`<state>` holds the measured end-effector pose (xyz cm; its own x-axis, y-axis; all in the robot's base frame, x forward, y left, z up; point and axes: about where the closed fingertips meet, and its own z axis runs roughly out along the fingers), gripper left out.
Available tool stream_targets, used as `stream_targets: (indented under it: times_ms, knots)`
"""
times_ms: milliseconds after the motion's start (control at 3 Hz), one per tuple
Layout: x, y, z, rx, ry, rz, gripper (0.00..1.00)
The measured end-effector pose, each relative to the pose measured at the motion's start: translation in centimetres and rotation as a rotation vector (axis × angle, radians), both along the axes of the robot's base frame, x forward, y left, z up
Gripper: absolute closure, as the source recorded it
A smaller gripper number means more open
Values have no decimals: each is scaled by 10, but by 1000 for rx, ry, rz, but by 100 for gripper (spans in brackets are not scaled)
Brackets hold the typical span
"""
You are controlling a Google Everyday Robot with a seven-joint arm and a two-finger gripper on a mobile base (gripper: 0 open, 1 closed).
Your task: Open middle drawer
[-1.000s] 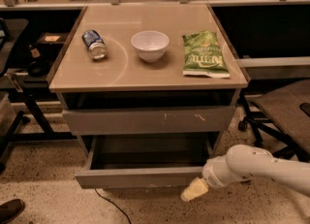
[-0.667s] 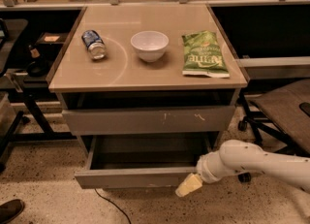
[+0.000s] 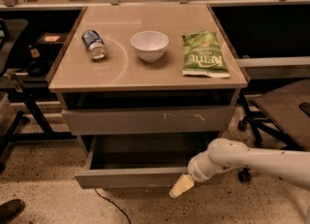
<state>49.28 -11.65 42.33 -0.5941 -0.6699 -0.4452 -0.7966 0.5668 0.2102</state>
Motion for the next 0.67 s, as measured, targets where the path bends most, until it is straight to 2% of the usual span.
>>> stream_targets:
  times_ms: [333,667]
  knots:
    - [-3,3,-13,-24,34,17,0]
    - [-3,3,-11,-24,34,17,0]
